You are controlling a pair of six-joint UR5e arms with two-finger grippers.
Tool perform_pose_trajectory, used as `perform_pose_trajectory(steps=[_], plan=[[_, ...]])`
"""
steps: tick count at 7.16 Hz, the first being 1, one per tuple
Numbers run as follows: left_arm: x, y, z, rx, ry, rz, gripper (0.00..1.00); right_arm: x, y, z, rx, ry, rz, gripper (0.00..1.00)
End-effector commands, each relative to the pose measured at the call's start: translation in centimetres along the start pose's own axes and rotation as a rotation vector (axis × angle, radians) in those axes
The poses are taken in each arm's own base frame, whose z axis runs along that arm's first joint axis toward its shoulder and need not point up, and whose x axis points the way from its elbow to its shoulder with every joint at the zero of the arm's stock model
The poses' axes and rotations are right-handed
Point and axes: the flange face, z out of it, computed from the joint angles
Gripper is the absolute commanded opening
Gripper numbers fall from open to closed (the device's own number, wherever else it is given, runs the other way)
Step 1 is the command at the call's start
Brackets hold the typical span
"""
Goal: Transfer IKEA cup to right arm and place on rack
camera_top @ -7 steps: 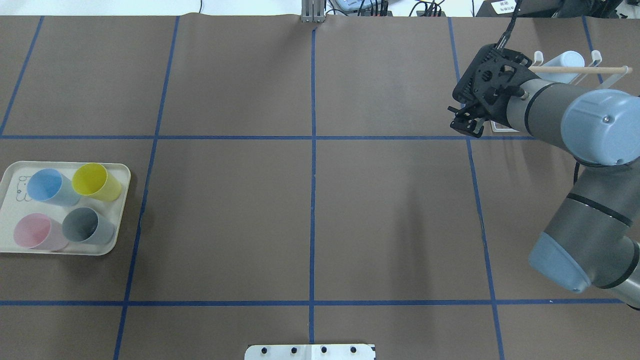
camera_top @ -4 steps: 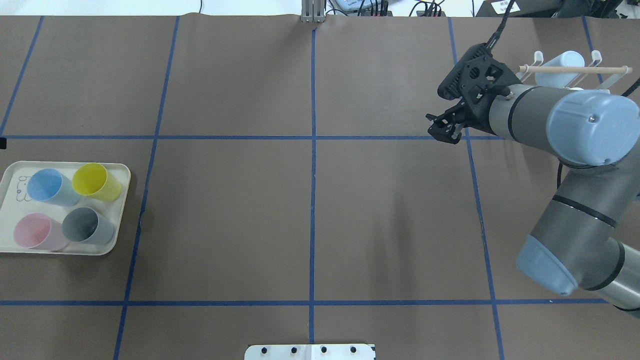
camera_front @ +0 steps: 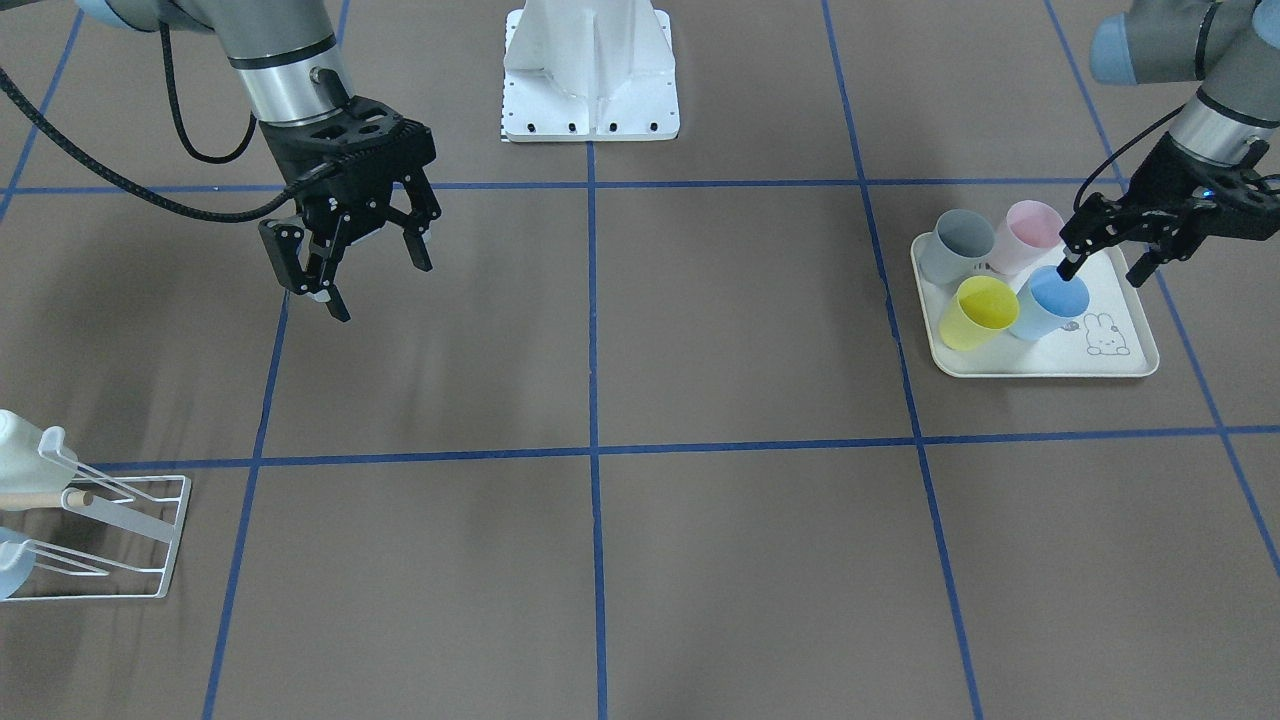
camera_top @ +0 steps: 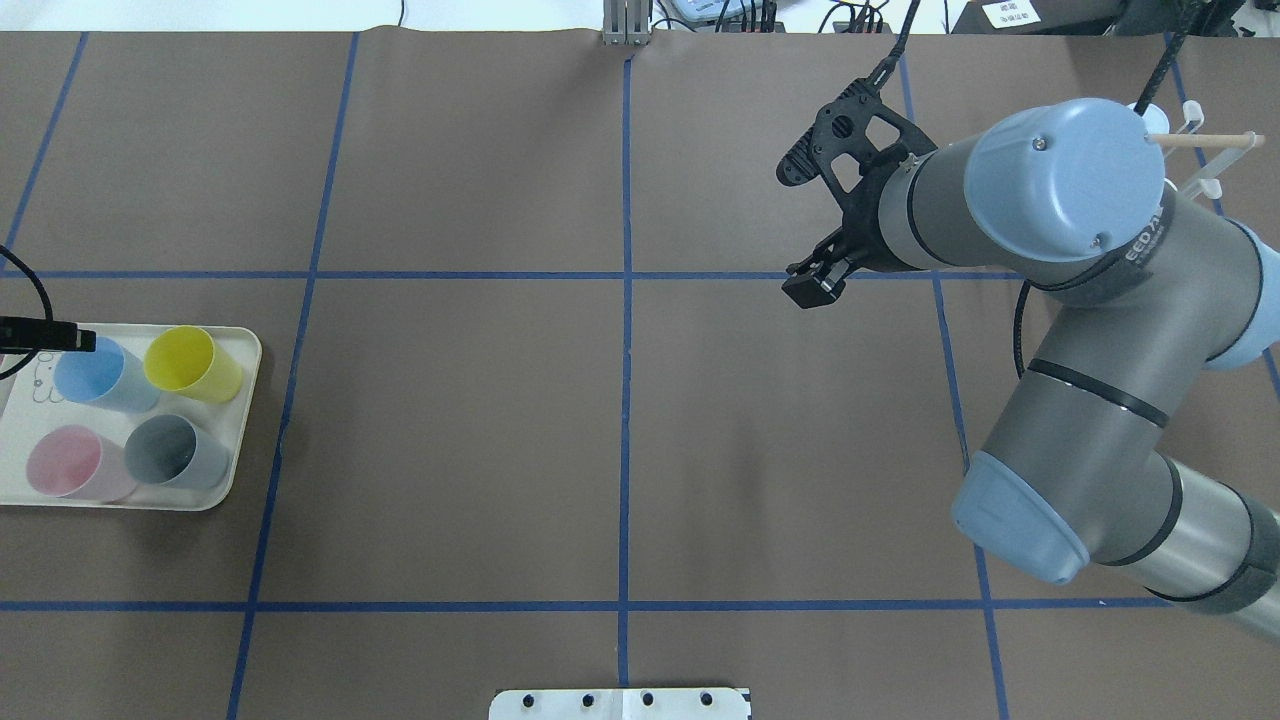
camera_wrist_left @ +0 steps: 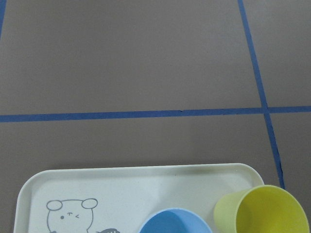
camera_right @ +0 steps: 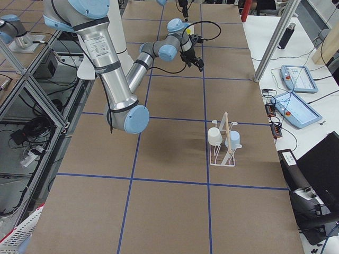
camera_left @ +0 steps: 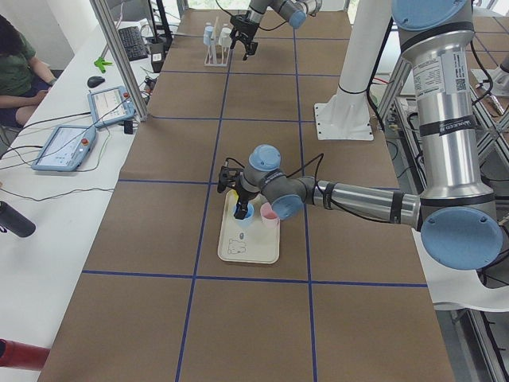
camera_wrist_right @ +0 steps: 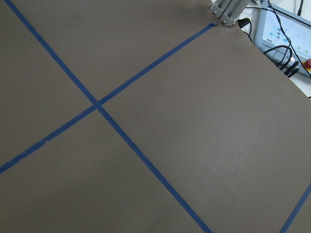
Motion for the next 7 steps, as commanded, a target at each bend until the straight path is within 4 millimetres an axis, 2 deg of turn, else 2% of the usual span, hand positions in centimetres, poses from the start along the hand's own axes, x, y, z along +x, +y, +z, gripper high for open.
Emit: perform_pose_trajectory(steps=[1, 2, 4, 6, 7], plan=[[-0.5, 0.6, 0.9, -0.013, -0.019, -0.015, 0.65, 0.0, -0.1, 0.0, -0.003, 0.006, 0.001, 1.0], [-1.1, 0.7, 1.3, -0.017, -0.029, -0.019, 0.53, -0.1, -0.1, 0.0, -0.003, 0.006, 0.0, 1.0], [-2.3, 1.7, 1.3, -0.031, -0.049, -0.028, 0.52, -0.1, -0.1, 0.2, -0.006, 0.008, -0.001, 1.0], [-2.5, 2.0, 1.5, -0.039, -0.053, -0.029, 0.49, -0.2, 0.1, 0.5, -0.013, 0.008, -0.002, 1.0], [-2.5, 2.0, 1.7, -0.042, -0.055, -0.029, 0.44, -0.3, 0.3, 0.6, -0.015, 0.007, -0.003, 1.0]])
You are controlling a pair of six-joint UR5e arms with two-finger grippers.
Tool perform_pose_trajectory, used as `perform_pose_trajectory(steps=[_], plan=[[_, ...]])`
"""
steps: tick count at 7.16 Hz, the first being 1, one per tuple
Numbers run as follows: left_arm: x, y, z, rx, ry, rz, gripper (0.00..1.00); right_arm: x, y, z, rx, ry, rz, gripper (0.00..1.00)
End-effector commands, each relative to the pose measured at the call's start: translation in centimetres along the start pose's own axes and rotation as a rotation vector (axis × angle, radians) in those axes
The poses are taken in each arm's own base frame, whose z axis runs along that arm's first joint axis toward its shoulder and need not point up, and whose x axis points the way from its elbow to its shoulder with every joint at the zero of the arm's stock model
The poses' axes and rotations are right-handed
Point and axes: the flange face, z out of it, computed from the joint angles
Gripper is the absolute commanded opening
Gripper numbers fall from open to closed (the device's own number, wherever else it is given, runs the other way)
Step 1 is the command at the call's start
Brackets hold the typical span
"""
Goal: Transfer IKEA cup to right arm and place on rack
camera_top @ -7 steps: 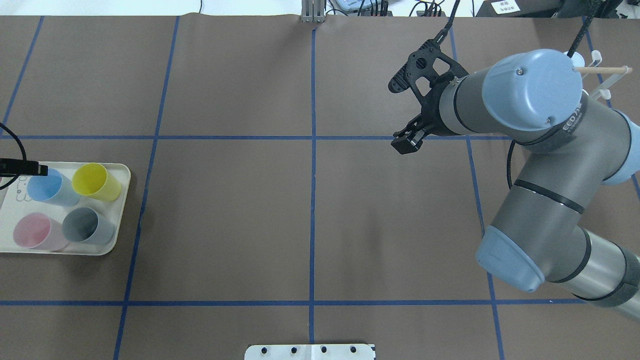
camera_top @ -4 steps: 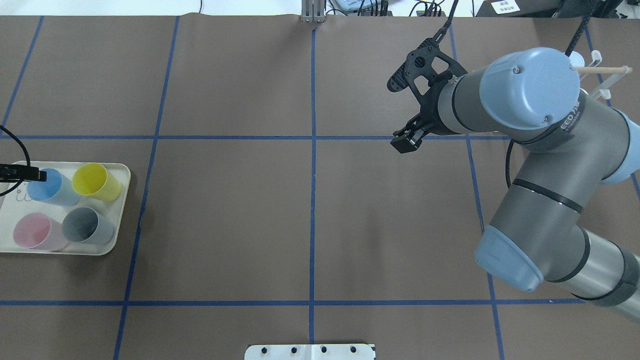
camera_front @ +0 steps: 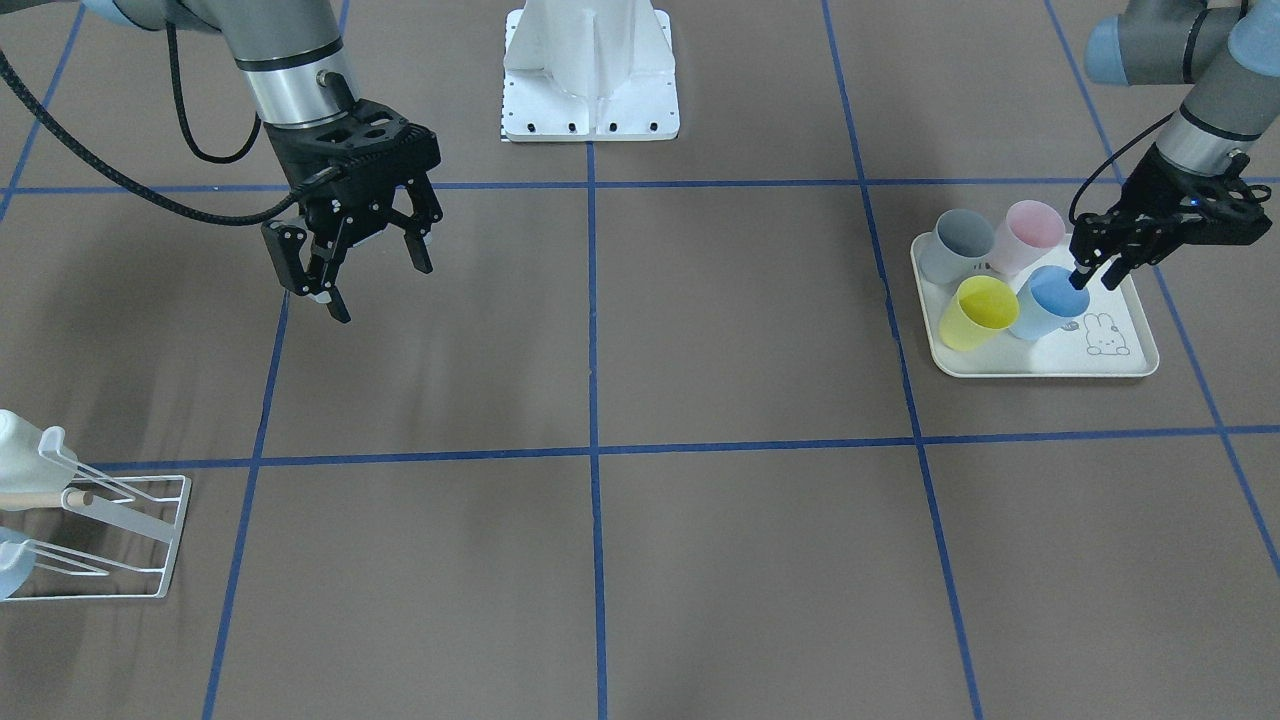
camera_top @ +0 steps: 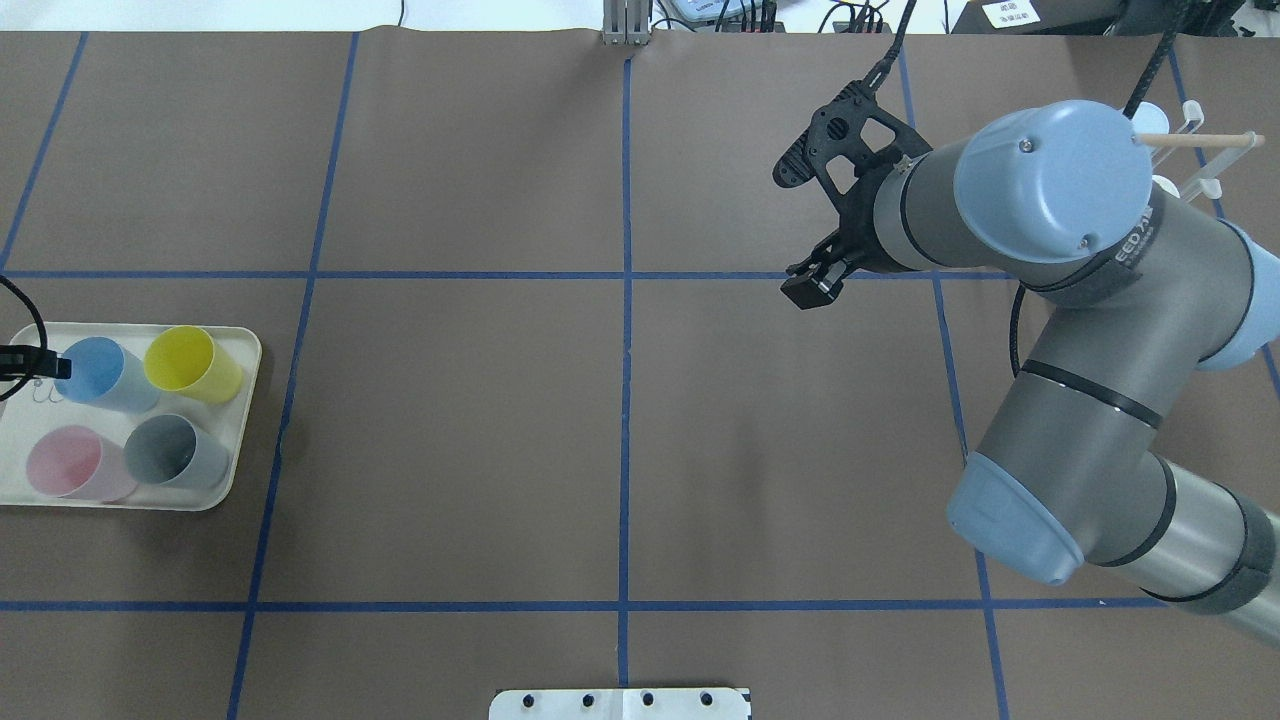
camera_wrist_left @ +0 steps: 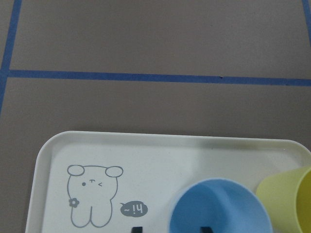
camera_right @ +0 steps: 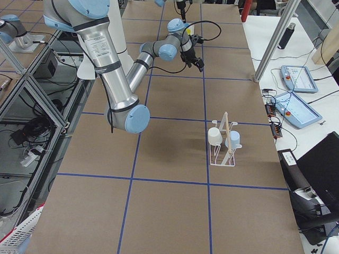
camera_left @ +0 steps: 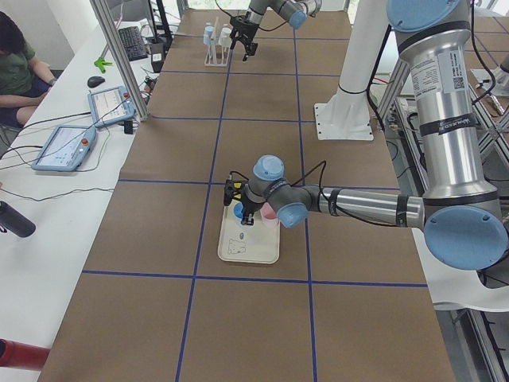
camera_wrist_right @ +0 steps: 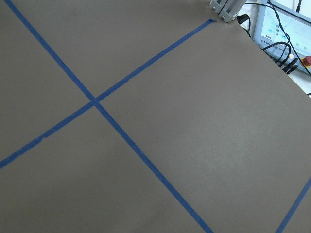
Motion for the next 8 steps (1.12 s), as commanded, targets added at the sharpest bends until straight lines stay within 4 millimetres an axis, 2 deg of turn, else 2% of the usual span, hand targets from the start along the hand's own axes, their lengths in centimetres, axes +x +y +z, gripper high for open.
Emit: perform_pose_trajectory(steps=[1, 3, 5, 6, 7, 8], plan=[[-0.08, -0.08, 0.46, -0.004, -0.003, -0.001, 0.39, -0.11, 0.23, 0.21, -0.005, -0.001, -0.002, 1.0], [0.04, -0.1, 0.82, -0.009, -0.003, 0.002, 0.35, -0.18, 0.46, 0.39, -0.01, -0.001, -0.003, 1.0], [0.62, -0.24, 1.38, -0.013, 0.001, 0.01, 0.34, -0.33, 0.56, 0.48, -0.012, -0.003, -0.005, 1.0], [0.62, -0.24, 1.38, -0.013, 0.001, 0.01, 0.24, -0.33, 0.56, 0.48, -0.012, -0.003, -0.005, 1.0], [0.6, -0.23, 1.4, -0.014, 0.0, 0.01, 0.05, -0.33, 0.56, 0.48, -0.012, -0.003, -0.006, 1.0], [0.54, -0.22, 1.45, -0.015, -0.001, 0.009, 0.0, -0.3, 0.63, 0.52, -0.013, -0.002, -0.004, 1.0]])
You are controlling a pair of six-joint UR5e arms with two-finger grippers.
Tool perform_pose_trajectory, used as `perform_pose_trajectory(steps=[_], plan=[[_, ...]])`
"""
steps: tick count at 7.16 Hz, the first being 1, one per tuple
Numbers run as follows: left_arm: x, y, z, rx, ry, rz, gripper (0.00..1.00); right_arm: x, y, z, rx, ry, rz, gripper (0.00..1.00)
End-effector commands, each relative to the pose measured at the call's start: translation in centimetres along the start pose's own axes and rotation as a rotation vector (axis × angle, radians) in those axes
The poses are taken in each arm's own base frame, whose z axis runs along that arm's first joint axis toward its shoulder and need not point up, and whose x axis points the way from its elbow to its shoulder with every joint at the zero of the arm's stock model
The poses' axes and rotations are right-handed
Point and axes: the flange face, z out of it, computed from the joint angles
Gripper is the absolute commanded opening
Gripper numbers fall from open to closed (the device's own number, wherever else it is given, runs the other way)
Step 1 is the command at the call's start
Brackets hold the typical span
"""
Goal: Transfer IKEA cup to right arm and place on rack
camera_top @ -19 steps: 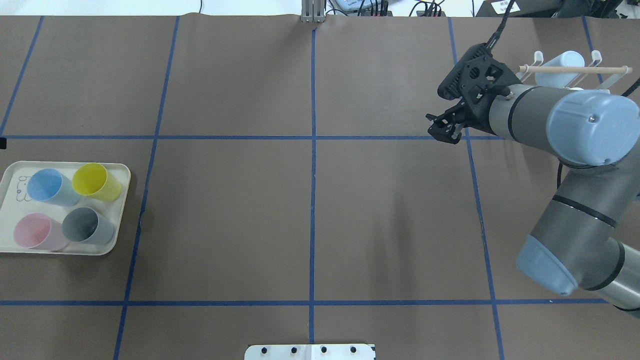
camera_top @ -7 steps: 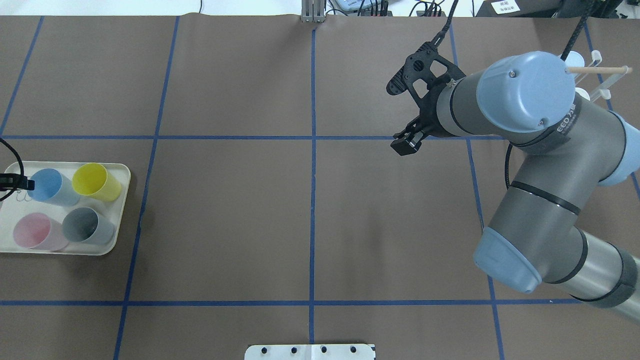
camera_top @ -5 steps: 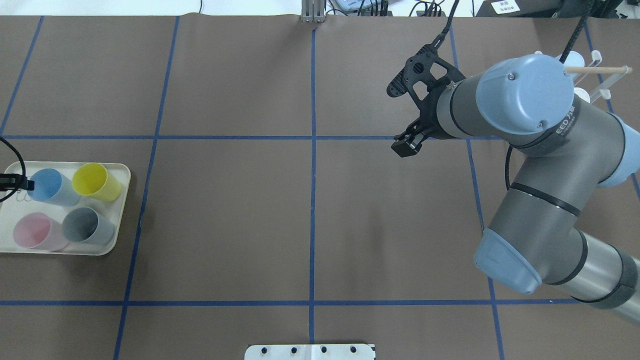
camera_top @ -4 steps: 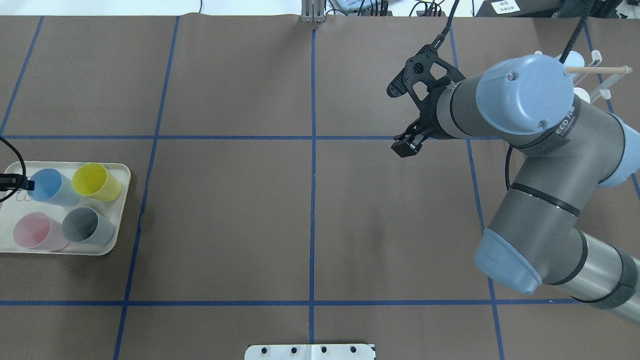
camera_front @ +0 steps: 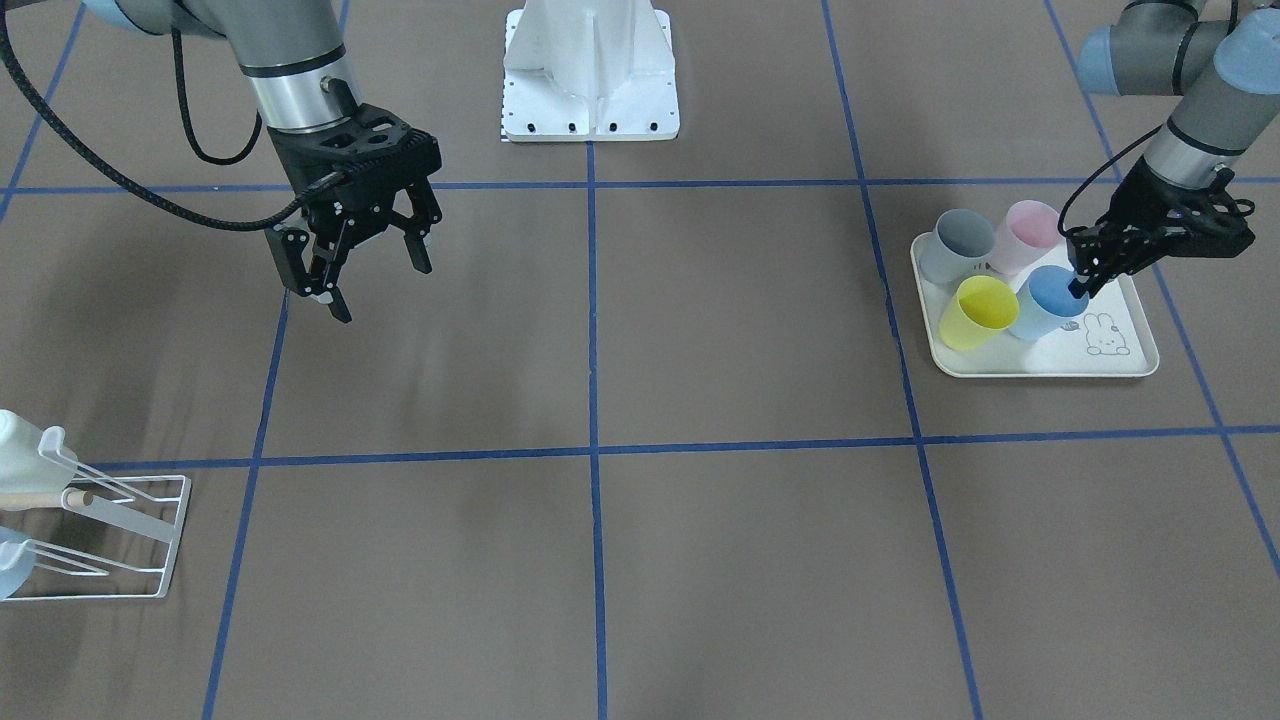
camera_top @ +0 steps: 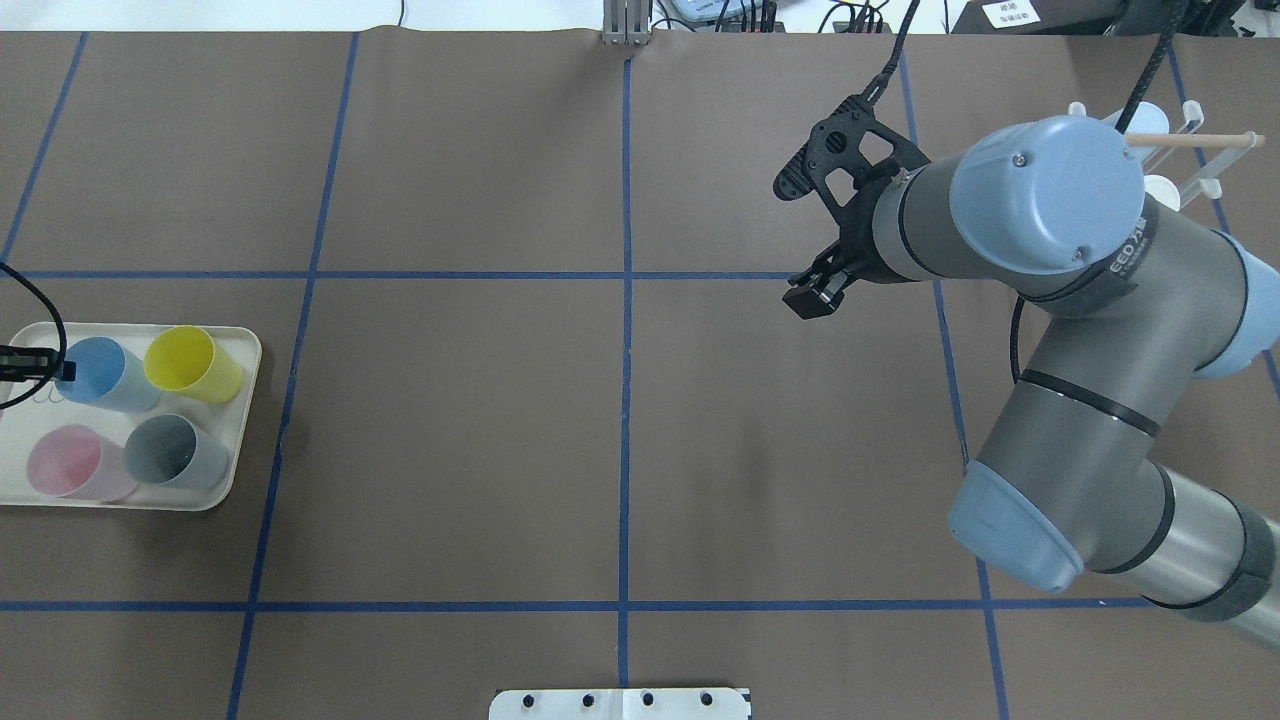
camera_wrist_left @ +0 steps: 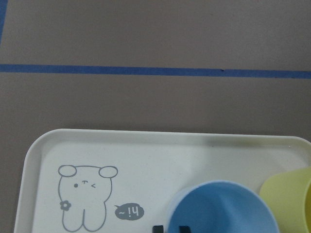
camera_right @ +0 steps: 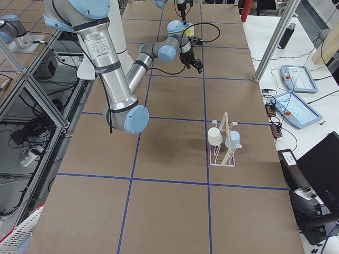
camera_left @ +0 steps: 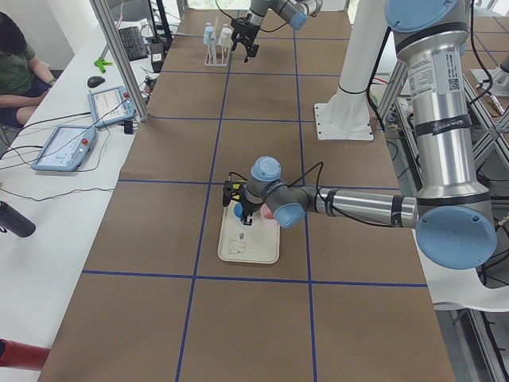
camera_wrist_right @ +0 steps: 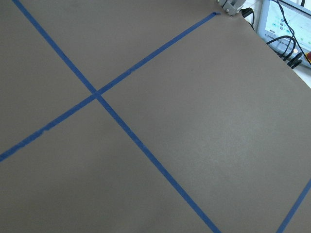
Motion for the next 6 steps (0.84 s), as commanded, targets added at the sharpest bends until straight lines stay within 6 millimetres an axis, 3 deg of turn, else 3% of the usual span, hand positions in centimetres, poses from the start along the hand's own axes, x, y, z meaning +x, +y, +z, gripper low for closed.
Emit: perform_pose_trajectory(steps=[1, 3, 5, 6], plan=[[0.0, 0.0, 0.0, 0.001, 0.0, -0.001, 0.0, 0.0, 0.1, 0.0, -0.001, 0.0, 0.001, 1.0], [0.0, -0.7, -1.2, 0.017, 0.013, -0.008, 0.0, -0.1, 0.0, 0.0, 0.002, -0.004, -0.002, 1.0], [-3.6, -4.4, -7.2, 0.066, 0.08, -0.12, 0.0, -0.6, -0.9, -0.6, 0.036, -0.018, -0.015, 1.0], [-3.2, -6.3, -10.4, 0.065, 0.166, -0.137, 0.0, -0.9, -1.5, -0.5, 0.116, -0.043, -0.021, 1.0]])
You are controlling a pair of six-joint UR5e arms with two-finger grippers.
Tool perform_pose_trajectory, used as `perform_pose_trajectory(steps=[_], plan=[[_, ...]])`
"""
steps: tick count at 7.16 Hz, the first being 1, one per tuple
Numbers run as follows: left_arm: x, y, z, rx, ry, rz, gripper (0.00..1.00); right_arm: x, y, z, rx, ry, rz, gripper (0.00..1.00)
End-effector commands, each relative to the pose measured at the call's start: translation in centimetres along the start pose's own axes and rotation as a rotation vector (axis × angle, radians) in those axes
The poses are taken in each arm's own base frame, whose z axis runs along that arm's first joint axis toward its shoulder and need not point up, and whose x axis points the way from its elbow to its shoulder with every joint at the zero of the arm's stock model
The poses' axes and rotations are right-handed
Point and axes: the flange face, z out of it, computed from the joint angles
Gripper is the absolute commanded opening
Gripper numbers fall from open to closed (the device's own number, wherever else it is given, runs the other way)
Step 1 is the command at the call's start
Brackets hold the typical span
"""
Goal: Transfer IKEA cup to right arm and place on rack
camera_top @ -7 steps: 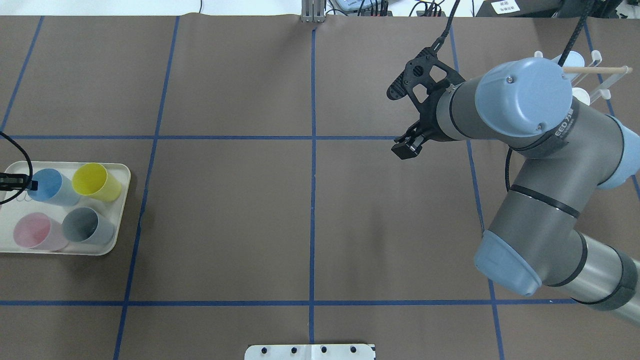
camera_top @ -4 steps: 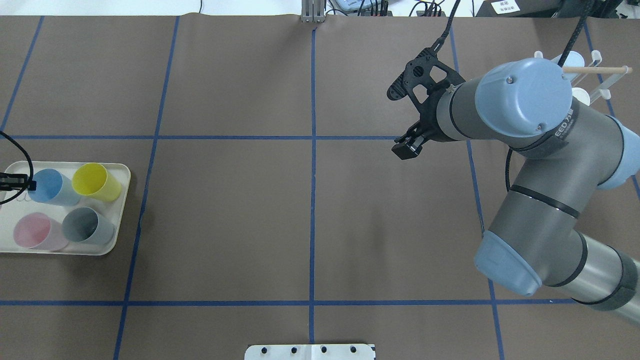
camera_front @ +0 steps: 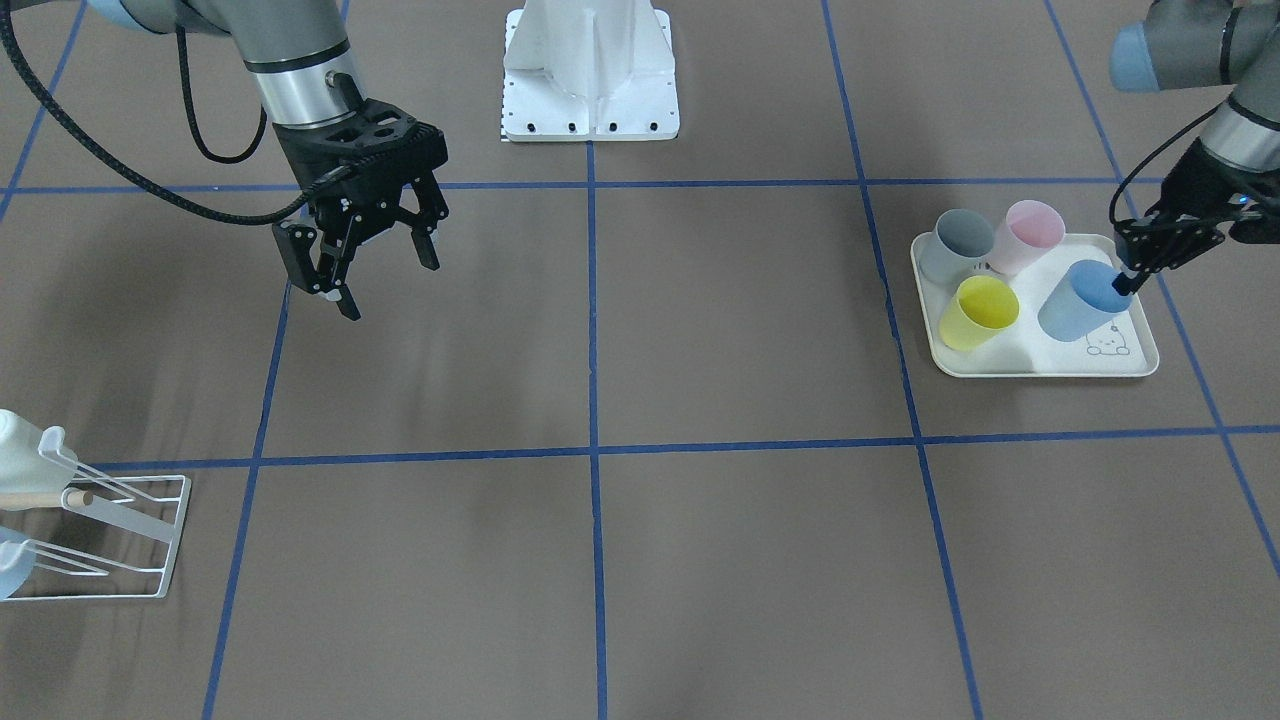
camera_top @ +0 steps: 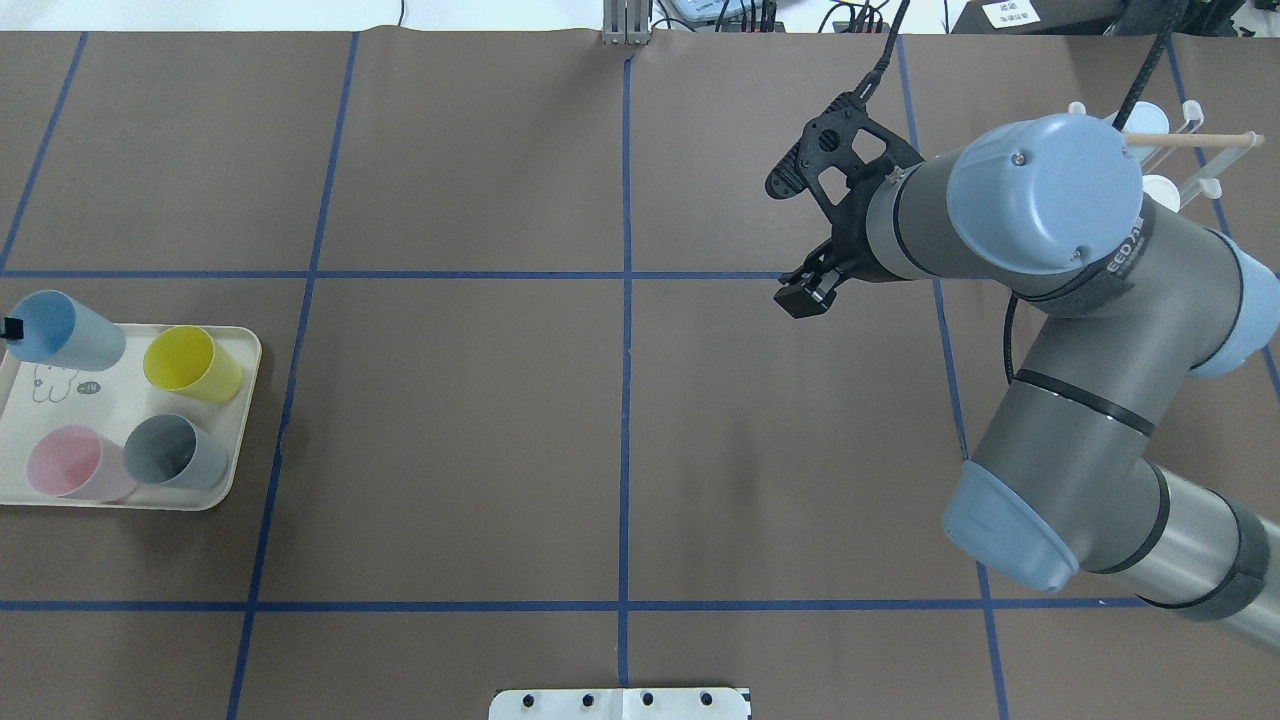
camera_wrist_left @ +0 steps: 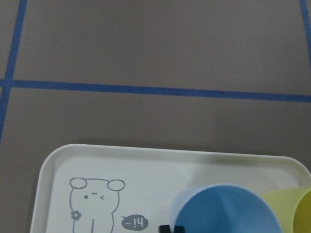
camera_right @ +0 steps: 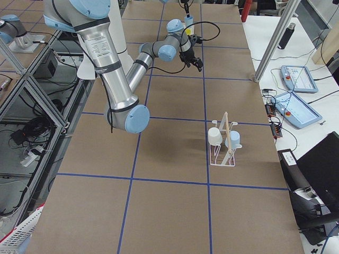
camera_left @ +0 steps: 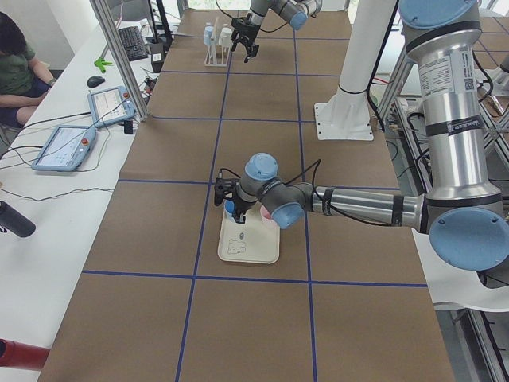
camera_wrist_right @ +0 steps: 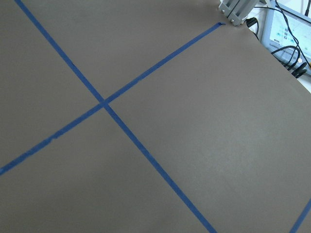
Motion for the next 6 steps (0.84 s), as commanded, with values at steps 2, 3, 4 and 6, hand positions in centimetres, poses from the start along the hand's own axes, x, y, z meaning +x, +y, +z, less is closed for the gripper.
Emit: perform_pose_trajectory(steps=[2, 3, 4, 6], plan=[[4.5, -4.2, -6.6, -0.011, 0.196, -0.066, 0.0, -0.6, -0.9, 3.0, 0.186, -0.064, -0.029, 1.0], [8.3, -5.2, -8.3, -0.027, 0.266, -0.156, 0.0, -0.9, -0.8, 4.1, 0.258, -0.093, -0.038, 1.0], [12.1, -6.1, -10.4, -0.037, 0.328, -0.25, 0.0, -1.1, -0.6, 5.1, 0.329, -0.119, -0.05, 1.0], [19.0, -8.3, -13.2, -0.049, 0.439, -0.396, 0.0, -2.0, -0.2, 6.1, 0.465, -0.173, -0.09, 1.0]])
